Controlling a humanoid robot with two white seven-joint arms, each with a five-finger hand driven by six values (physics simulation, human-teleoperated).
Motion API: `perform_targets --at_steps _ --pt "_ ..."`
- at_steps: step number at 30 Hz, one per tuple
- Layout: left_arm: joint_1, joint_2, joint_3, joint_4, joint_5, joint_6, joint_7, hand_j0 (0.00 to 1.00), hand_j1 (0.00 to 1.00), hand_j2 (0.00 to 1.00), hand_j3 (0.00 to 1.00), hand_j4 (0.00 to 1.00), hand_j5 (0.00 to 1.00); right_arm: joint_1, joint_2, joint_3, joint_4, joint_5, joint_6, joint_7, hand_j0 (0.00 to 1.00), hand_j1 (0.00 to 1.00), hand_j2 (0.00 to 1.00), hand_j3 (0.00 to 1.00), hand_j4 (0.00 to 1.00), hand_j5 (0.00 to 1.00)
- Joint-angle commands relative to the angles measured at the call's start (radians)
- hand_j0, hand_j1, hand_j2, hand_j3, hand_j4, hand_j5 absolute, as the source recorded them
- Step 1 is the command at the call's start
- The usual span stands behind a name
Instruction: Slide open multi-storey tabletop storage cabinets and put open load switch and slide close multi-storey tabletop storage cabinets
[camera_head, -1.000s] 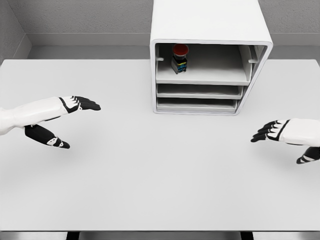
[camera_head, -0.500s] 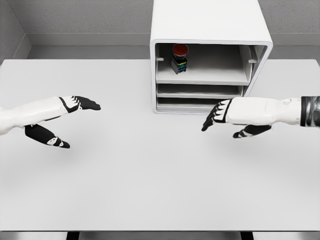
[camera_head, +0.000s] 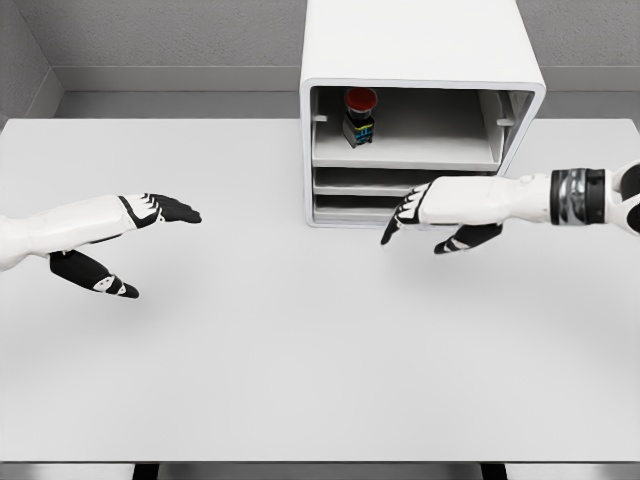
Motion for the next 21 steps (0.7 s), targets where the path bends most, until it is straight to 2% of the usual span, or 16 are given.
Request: perform_targets --at_steps 1,14,16,17,19,21 --pt "0.000 0.001 0.001 0.000 0.007 0.002 0.000 1.00 1.00 1.00 1.00 1.00 1.00 0.000 0.023 0.000 0.042 -0.008 0.002 0.006 0.76 0.76 0.76 0.76 0.76 0.76" --pt "0.002 -0.002 0.012 0.001 -0.001 0.002 0.000 1.00 1.00 1.00 1.00 1.00 1.00 -0.031 0.115 0.003 0.193 -0.006 0.002 0.009 0.76 0.76 0.76 0.76 0.76 0.76" --pt "0.002 -0.002 0.012 0.001 -0.001 0.002 0.000 1.00 1.00 1.00 1.00 1.00 1.00 -0.037 0.138 -0.003 0.208 -0.008 0.002 0.047 0.76 0.76 0.76 0.76 0.76 0.76" --pt "0.002 -0.002 0.013 0.001 -0.001 0.002 0.000 1.00 1.00 1.00 1.00 1.00 1.00 -0.038 0.135 -0.004 0.196 -0.006 0.002 0.047 0.76 0.76 0.76 0.76 0.76 0.76" --pt "0.002 -0.002 0.012 0.001 -0.001 0.002 0.000 1.00 1.00 1.00 1.00 1.00 1.00 -0.040 0.114 -0.009 0.122 -0.009 0.002 0.047 0.76 0.76 0.76 0.76 0.76 0.76" --pt "0.002 -0.002 0.012 0.001 -0.001 0.002 0.000 1.00 1.00 1.00 1.00 1.00 1.00 -0.040 0.060 -0.009 0.033 -0.025 0.002 0.047 0.76 0.76 0.76 0.76 0.76 0.76"
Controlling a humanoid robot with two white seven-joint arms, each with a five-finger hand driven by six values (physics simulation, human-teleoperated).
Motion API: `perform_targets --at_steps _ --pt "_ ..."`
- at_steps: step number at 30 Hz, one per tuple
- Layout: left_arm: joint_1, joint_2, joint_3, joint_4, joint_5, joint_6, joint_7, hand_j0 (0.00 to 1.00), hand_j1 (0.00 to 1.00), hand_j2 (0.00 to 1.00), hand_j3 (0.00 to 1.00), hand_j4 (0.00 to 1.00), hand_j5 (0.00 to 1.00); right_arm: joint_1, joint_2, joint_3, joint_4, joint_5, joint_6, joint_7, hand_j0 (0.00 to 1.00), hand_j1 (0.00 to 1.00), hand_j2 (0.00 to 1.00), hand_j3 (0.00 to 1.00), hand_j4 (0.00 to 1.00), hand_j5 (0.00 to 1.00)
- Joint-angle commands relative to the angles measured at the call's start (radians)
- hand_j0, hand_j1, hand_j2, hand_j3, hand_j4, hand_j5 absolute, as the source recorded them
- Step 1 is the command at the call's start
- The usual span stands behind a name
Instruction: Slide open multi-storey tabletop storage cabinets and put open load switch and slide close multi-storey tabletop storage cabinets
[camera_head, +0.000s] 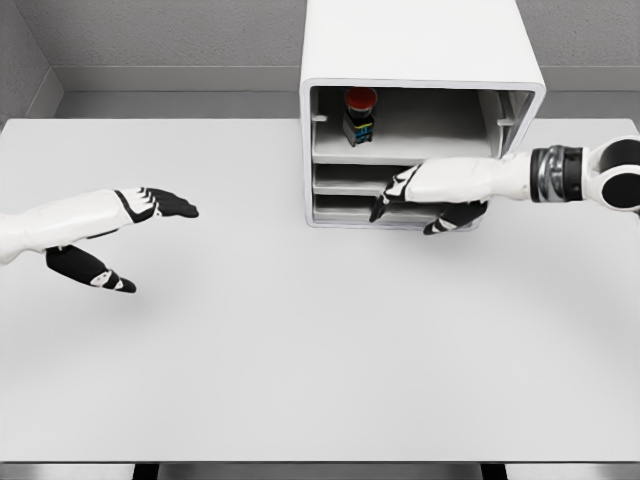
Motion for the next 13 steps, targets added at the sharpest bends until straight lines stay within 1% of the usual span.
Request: perform_targets --at_steps 1,5,6,7,8,10,11,12,13 --pt "0.000 0.000 -0.005 0.001 0.008 0.002 0.000 1.00 1.00 1.00 1.00 1.00 1.00 0.000 -0.051 -0.003 -0.105 -0.008 0.004 -0.009 0.76 0.76 0.76 0.76 0.76 0.76" --pt "0.000 0.000 -0.006 0.001 0.008 0.002 0.000 1.00 1.00 1.00 1.00 1.00 1.00 0.002 -0.139 -0.003 -0.192 -0.030 0.004 -0.016 0.76 0.76 0.76 0.76 0.76 0.76" --pt "0.000 0.000 -0.006 0.001 0.008 0.002 0.000 1.00 1.00 1.00 1.00 1.00 1.00 0.006 -0.172 -0.003 -0.214 -0.031 0.004 -0.018 0.76 0.76 0.76 0.76 0.76 0.76" --pt "0.000 0.000 -0.006 0.001 0.008 0.002 0.000 1.00 1.00 1.00 1.00 1.00 1.00 0.012 -0.223 -0.001 -0.233 -0.031 0.004 -0.019 0.76 0.76 0.76 0.76 0.76 0.76" --pt "0.000 0.001 -0.006 0.001 0.009 0.002 0.000 1.00 1.00 1.00 1.00 1.00 1.00 0.029 -0.266 0.007 -0.246 -0.030 0.004 -0.019 0.76 0.76 0.76 0.76 0.76 0.76" --pt "0.000 0.000 -0.005 0.001 0.009 0.002 0.000 1.00 1.00 1.00 1.00 1.00 1.00 0.063 -0.352 0.016 -0.247 -0.028 0.004 -0.019 0.77 0.77 0.77 0.77 0.77 0.77" --pt "0.000 0.000 -0.006 0.001 0.008 0.002 0.000 1.00 1.00 1.00 1.00 1.00 1.00 0.075 -0.363 0.016 -0.244 -0.028 0.004 -0.019 0.78 0.78 0.78 0.78 0.78 0.78" --pt "0.000 0.000 -0.006 0.001 0.009 0.002 0.000 1.00 1.00 1.00 1.00 1.00 1.00 0.077 -0.373 0.016 -0.246 -0.025 0.004 -0.019 0.80 0.80 0.80 0.80 0.80 0.80" --pt "0.000 0.000 -0.005 0.001 0.009 0.002 0.000 1.00 1.00 1.00 1.00 1.00 1.00 0.078 -0.376 0.016 -0.246 -0.023 0.004 -0.018 0.94 0.94 0.94 0.94 0.94 0.94"
